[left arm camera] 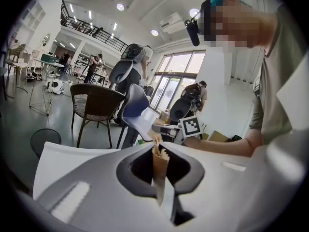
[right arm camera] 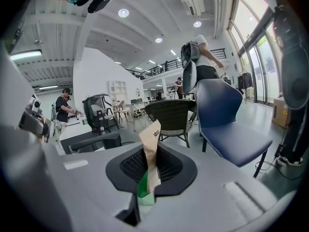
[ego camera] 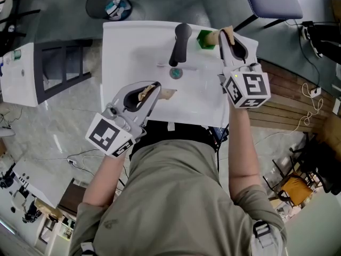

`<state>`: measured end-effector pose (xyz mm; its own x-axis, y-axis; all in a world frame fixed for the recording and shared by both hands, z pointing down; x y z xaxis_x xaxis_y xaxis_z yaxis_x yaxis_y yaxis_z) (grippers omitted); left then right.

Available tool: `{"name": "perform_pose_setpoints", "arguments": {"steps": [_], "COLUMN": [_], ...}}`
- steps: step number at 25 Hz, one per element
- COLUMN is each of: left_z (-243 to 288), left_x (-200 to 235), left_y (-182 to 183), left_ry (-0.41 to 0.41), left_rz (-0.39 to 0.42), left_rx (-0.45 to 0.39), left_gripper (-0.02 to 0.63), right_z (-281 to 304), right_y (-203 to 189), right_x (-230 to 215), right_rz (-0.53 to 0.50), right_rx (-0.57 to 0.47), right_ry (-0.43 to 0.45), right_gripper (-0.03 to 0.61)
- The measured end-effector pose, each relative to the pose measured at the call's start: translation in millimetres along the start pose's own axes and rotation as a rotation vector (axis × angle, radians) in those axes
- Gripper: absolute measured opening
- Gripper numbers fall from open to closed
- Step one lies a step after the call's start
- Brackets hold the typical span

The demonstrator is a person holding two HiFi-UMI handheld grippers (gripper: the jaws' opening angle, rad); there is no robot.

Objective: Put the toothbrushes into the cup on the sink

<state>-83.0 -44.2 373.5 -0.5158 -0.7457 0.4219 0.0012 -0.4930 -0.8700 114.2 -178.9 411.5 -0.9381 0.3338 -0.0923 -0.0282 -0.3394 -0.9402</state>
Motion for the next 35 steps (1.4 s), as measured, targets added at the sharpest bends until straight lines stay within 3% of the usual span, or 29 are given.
{"name": "perform_pose_setpoints", "arguments": {"steps": [15,35], "left_z": [-2.6,-1.7], "left_x": [-0.9,-9.8], "left_y": [2.1,11.1], "left_ry": [0.006,0.004], "left_rz": [0.0,0.026], "left_rx": [-0.012,-0.03], "left_gripper": [0.008,0.008], "right_z": [4.9,-4.5], "right_y": [-0.7,15.3], "right_x": [-5.6,1.3], "right_rz": [0.044,0.05], "right_rx": [0.021,-0.017], "right_ry": [-0.012,0.04], "right_gripper": [0.031,0.061]}}
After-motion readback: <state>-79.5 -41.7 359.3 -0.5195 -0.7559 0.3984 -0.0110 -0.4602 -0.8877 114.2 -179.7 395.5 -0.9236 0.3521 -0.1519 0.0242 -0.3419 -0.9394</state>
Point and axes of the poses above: the fingertips, and each gripper's own axes: z forward along the fingers, x to its left, y out of its top, the point moved 3 cm from there along -z, backward along the fingers, and after that the axes turned 8 degrees about -y, right-handed, at the moved point
